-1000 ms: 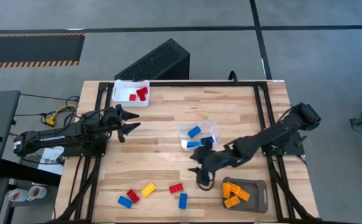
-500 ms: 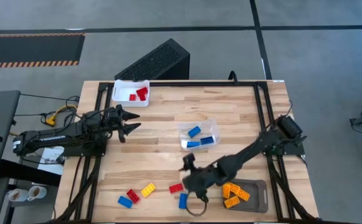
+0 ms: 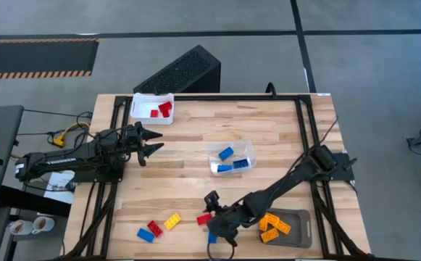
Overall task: Sort & place blocks by color
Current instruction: Put the blue game piece into the transparent bin
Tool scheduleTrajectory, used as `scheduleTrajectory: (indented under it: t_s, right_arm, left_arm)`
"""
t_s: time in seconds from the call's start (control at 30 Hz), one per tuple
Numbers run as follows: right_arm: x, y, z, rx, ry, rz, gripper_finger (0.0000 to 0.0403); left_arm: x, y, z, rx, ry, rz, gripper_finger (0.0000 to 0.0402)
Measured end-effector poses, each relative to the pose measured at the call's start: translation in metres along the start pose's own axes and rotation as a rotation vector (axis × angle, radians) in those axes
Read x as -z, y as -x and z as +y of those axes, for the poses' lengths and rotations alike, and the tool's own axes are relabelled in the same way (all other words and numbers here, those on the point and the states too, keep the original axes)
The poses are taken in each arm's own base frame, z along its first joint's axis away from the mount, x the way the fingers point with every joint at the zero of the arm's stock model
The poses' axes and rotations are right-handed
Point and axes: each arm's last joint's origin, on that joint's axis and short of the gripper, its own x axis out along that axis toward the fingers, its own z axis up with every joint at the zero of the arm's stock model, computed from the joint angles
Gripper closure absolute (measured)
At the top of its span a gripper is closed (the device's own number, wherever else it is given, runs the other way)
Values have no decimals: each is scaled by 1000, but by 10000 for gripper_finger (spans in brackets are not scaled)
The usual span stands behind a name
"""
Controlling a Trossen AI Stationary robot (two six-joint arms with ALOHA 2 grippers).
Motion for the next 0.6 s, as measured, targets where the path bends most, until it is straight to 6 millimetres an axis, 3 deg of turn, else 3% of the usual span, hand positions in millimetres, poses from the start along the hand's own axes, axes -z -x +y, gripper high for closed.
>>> scheduleTrajectory:
  t_s: [0.37, 0.6]
  right_arm:
    - [-13, -22, -6, -52, -198, -20, 133]
    - [-18, -22, -18, -124, -321, -6, 133]
  left_arm:
    - [0, 0, 0, 0, -6, 1, 196]
    - [0, 0, 0, 0, -6, 1, 196]
